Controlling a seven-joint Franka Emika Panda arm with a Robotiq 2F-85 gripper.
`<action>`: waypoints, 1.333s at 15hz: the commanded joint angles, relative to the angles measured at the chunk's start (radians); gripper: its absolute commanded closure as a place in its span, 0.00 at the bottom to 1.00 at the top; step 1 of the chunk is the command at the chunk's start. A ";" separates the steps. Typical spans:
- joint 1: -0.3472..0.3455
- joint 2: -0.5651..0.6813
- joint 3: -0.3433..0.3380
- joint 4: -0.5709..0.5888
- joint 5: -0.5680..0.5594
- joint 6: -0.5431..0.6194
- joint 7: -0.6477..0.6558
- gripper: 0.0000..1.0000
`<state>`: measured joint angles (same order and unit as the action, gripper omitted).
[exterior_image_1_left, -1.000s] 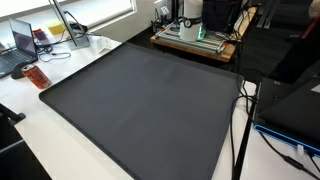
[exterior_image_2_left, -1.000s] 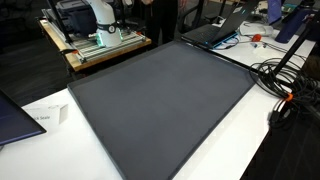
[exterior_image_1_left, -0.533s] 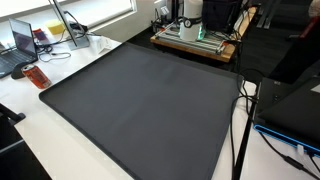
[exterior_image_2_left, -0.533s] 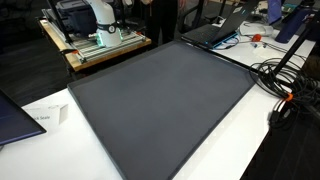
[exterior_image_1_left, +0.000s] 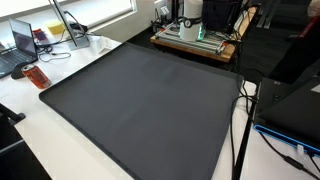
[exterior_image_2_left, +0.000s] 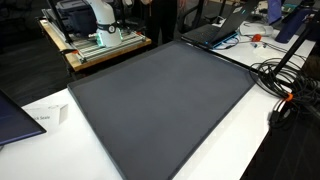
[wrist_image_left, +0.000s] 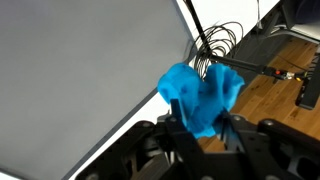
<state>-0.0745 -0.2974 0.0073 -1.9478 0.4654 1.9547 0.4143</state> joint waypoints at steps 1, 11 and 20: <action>0.007 -0.005 0.003 0.025 -0.059 -0.043 0.037 0.33; 0.023 0.019 0.087 0.059 -0.276 -0.087 0.078 0.00; 0.106 0.125 0.230 0.103 -0.531 -0.096 0.158 0.00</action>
<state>-0.0002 -0.2336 0.2065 -1.9028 0.0149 1.8869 0.5236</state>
